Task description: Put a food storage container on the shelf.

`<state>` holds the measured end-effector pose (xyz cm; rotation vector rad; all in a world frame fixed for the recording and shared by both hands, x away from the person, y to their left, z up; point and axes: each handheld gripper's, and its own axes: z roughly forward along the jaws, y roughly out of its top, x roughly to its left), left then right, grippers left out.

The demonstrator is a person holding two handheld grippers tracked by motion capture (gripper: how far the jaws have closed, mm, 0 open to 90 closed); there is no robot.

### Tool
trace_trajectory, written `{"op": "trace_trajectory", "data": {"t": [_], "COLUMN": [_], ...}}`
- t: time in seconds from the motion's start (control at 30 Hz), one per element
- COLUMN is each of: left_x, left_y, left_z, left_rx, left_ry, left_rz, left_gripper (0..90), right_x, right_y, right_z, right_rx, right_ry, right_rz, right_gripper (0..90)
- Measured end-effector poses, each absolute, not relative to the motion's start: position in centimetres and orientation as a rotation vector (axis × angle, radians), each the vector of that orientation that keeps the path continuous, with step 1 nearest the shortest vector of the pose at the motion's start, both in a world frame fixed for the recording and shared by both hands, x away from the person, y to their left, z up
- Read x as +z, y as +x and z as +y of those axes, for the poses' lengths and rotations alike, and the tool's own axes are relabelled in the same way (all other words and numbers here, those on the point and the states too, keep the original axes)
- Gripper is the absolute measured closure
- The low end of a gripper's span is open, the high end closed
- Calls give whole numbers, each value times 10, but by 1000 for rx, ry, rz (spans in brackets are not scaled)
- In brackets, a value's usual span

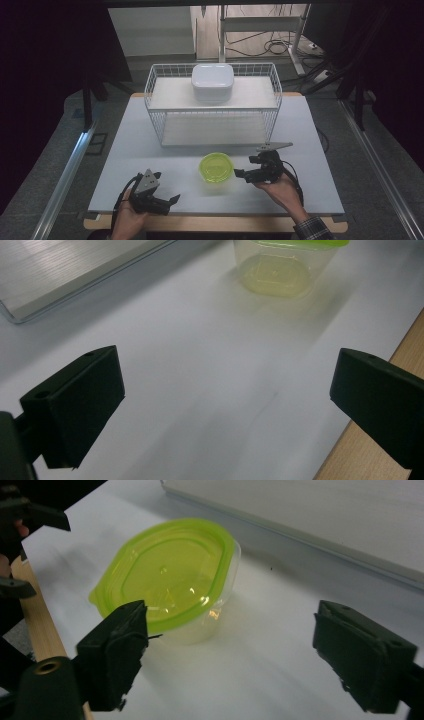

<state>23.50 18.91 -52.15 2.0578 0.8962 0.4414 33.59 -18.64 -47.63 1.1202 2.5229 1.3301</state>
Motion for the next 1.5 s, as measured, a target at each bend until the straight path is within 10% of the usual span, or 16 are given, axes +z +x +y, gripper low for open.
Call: {"op": "trace_trajectory", "data": {"t": [1.5], "left_x": [-524], "left_y": [235], "left_z": [186], "left_rx": [425], "left_ry": [2091], "left_rz": [880], "left_gripper": [11], "right_x": [-500], "right_y": [392], "right_z": [-160], "right_rx": [1485], "right_ry": [1497], "right_rz": [2701], "right_gripper": [659]}}
